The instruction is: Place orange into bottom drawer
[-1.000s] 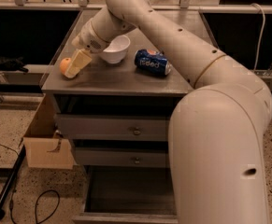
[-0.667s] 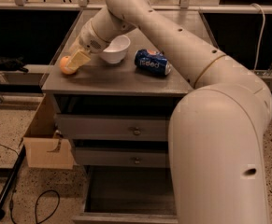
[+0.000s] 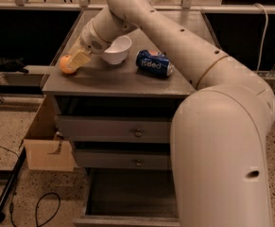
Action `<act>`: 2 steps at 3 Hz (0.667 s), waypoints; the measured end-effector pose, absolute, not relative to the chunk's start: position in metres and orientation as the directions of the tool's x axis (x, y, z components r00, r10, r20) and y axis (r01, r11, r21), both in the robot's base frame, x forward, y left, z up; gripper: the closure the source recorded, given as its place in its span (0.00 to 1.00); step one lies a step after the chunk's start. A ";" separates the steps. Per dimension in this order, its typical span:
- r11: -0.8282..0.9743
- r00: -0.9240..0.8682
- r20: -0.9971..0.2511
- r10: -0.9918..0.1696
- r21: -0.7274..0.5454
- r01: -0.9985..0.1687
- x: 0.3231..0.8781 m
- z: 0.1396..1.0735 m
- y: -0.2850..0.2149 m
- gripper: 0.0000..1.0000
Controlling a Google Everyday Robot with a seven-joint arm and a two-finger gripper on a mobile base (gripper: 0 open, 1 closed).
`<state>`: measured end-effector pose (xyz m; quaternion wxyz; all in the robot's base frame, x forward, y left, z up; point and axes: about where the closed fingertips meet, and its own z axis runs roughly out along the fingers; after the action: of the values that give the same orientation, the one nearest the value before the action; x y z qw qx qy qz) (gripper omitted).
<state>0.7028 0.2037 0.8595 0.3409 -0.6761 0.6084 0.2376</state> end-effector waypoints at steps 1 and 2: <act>-0.027 0.147 -0.736 -0.661 -0.172 -0.985 0.703 0.859 0.204 1.00; -0.027 0.147 -0.736 -0.661 -0.172 -0.985 0.703 0.860 0.204 1.00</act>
Offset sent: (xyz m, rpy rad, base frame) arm 0.0000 0.0000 0.0000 0.0000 0.0000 0.0000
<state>0.7027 0.2037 0.8595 0.3406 -0.6763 0.6085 0.2374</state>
